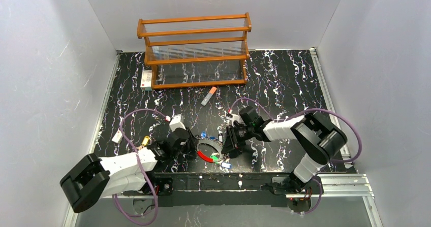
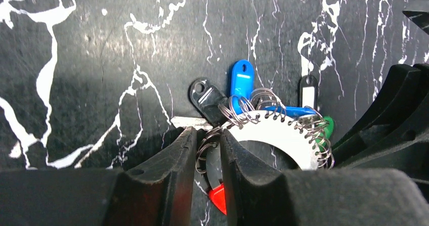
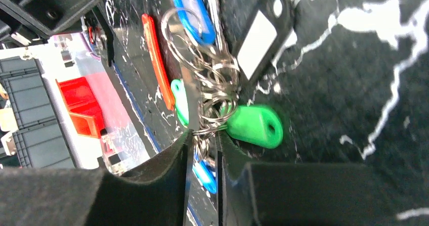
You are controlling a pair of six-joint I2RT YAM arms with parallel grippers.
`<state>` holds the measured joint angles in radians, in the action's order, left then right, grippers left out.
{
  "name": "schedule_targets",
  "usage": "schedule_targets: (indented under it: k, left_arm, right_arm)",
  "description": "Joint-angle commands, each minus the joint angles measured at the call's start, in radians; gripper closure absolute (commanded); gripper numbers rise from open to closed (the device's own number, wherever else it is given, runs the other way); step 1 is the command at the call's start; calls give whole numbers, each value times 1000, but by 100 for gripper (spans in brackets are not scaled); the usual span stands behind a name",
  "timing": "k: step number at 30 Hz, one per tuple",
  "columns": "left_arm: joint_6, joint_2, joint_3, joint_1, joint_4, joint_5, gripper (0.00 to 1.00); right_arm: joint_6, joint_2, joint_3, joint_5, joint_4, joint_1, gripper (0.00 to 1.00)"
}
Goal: Put the keys on the keyring
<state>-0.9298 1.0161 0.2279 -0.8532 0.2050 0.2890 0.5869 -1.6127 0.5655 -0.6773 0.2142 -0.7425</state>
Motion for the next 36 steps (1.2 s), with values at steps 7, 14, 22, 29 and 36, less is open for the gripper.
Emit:
schedule_targets:
  k: [7, 14, 22, 29, 36]
  left_arm:
    - [183, 82, 140, 6, -53, 207, 78]
    - [222, -14, 167, 8, -184, 280, 67]
    - [141, -147, 66, 8, -136, 214, 60]
    - [129, -176, 47, 8, -113, 200, 58]
    - [155, -145, 73, 7, -115, 183, 57]
  right_arm:
    - [-78, -116, 258, 118, -97, -11, 71]
    - [-116, -39, 276, 222, -235, -11, 47]
    - [-80, 116, 222, 276, -341, -50, 50]
    - [-29, 100, 248, 347, -390, -125, 62]
    - [-16, 60, 287, 409, -419, -151, 62]
